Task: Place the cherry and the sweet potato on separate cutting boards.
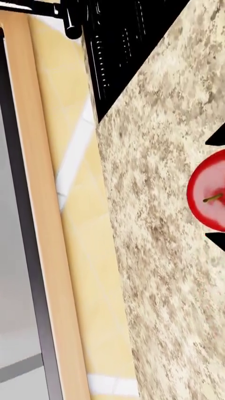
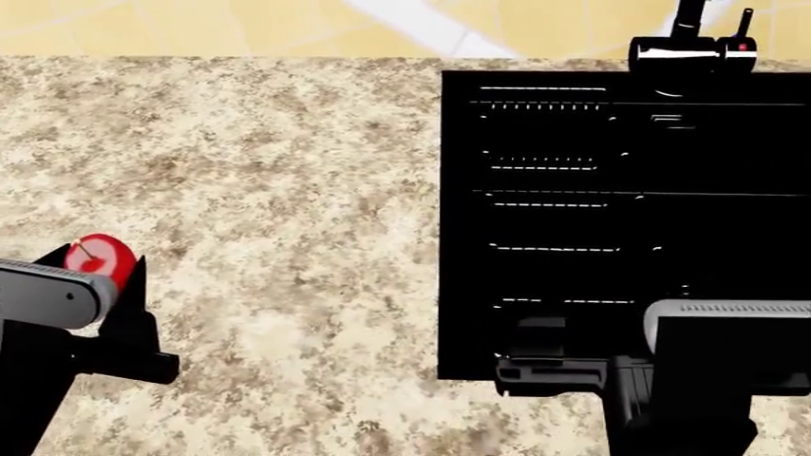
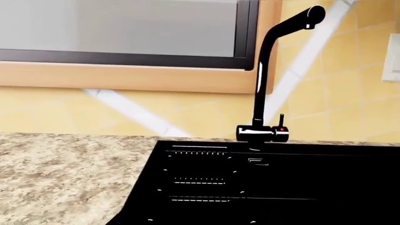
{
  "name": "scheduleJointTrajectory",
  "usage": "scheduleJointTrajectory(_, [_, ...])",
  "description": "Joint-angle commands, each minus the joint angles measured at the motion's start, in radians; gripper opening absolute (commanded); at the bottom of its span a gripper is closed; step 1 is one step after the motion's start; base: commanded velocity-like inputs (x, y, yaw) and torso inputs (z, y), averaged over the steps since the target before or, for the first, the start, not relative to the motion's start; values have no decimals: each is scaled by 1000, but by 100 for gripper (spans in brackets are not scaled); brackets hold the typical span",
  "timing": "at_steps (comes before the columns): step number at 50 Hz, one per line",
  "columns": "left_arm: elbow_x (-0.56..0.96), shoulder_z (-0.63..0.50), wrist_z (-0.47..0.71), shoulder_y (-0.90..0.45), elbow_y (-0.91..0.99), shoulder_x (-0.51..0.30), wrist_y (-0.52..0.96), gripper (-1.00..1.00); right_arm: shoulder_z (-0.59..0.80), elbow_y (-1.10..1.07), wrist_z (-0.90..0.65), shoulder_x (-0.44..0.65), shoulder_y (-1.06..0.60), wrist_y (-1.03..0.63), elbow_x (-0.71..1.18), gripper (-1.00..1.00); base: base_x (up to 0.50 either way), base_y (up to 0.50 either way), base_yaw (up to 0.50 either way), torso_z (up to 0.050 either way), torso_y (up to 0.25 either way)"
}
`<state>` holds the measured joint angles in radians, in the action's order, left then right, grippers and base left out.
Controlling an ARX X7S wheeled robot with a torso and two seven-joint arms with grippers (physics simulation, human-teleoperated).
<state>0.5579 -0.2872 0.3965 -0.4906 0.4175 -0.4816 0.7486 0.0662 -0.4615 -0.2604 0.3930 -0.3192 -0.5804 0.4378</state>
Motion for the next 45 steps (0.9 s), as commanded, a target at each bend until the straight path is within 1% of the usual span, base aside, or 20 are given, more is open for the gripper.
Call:
scheduleJointTrajectory(1, [10,-6,6,0,-7,4,-10,-100,4,3,-1,2,1,4,0,100,-7,-500,0,0,0])
scheduleJointTrajectory(45, [22,-8,7,0,-3,-4,-12,-100,10,-5,-11,16,7,5,6,100,-6,-500,0,0,0])
